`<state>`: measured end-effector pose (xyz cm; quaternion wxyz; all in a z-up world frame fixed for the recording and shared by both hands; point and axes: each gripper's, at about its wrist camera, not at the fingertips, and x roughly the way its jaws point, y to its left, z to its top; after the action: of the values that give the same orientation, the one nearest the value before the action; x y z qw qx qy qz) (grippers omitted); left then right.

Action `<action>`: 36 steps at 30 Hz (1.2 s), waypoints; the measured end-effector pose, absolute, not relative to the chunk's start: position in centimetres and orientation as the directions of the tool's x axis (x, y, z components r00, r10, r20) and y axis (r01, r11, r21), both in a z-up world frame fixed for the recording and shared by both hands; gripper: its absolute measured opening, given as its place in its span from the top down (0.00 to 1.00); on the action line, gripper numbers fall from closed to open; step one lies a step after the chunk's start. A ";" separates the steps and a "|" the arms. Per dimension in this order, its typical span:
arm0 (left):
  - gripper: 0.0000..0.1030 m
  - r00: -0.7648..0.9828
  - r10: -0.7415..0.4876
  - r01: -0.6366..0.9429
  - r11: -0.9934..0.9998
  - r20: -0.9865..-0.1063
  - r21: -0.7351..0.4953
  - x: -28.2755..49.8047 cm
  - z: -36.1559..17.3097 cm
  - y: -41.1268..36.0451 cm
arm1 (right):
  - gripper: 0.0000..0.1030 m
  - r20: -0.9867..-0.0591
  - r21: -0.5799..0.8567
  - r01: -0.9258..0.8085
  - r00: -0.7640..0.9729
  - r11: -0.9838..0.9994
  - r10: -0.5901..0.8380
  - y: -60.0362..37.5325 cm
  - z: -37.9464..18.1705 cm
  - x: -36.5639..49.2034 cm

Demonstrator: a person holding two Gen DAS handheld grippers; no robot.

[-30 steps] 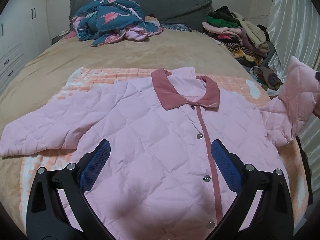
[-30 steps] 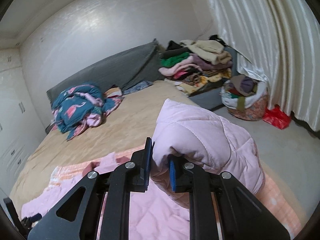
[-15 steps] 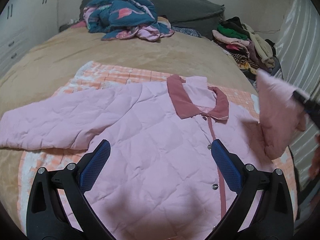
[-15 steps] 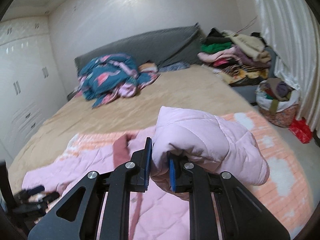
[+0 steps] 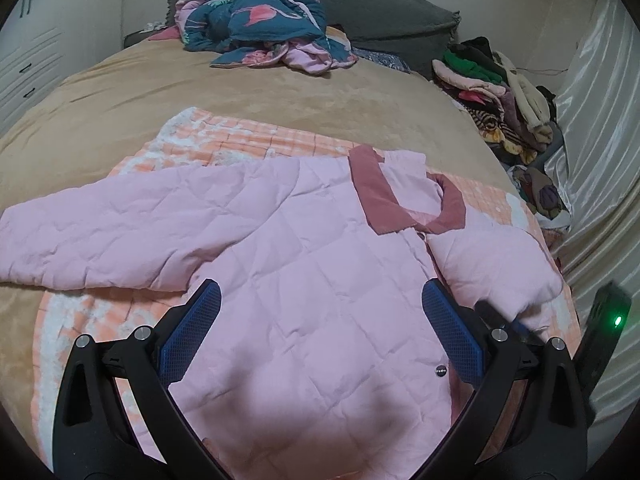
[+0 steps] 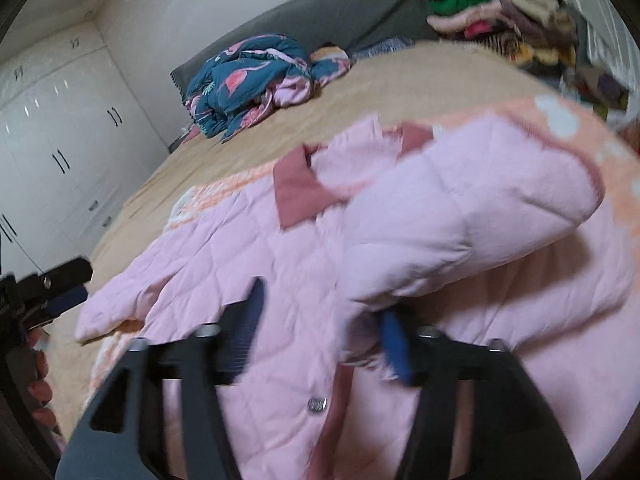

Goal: Fold large clothes
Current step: 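Lift the gripped side with the right tool and fold it over the jacket front, then lower the folded side onto the jacket and open the right tool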

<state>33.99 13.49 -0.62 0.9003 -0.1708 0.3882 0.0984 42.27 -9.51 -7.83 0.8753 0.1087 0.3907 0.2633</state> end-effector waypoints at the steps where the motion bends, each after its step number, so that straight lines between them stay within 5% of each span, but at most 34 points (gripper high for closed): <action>1: 0.08 0.677 0.040 -0.307 0.923 -0.735 -0.233 34.0 -0.7 13.4 | 0.36 -0.628 0.410 -0.362 0.553 0.837 0.547 -9.9 -8.2 42.0; 12: 0.08 0.674 -0.032 -0.253 0.928 -0.738 -0.272 33.3 -0.7 12.2 | 0.34 -0.462 0.675 -0.153 0.675 0.722 0.575 -18.3 -7.8 40.2; 14: 0.08 0.670 -0.052 -0.232 0.933 -0.740 -0.275 33.0 -0.7 11.7 | 0.51 -0.466 0.734 -0.088 0.655 0.674 0.594 -18.7 -8.1 41.9; 15: 0.08 0.671 -0.058 -0.227 0.933 -0.740 -0.279 33.0 -0.7 11.6 | 0.73 -0.478 0.752 -0.054 0.642 0.657 0.600 -18.7 -8.3 42.8; 16: 0.08 0.671 -0.066 -0.224 0.931 -0.739 -0.287 32.9 -0.7 11.6 | 0.75 -0.488 0.755 -0.036 0.637 0.655 0.597 -18.8 -8.5 43.3; 26: 0.08 0.718 -0.072 -0.302 0.864 -0.693 -0.403 31.3 0.4 15.4 | 0.83 -0.435 0.518 -0.326 0.696 0.791 0.572 -11.6 -1.0 41.9; 36: 0.08 0.741 -0.082 -0.328 0.822 -0.667 -0.465 30.8 0.6 17.6 | 0.89 -0.507 0.386 -0.519 0.572 0.763 0.645 -2.7 -2.5 40.7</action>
<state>30.75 17.64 0.59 0.8866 -0.2902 0.3533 0.0696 40.75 -2.69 -2.55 0.8812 0.0974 0.3240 0.3301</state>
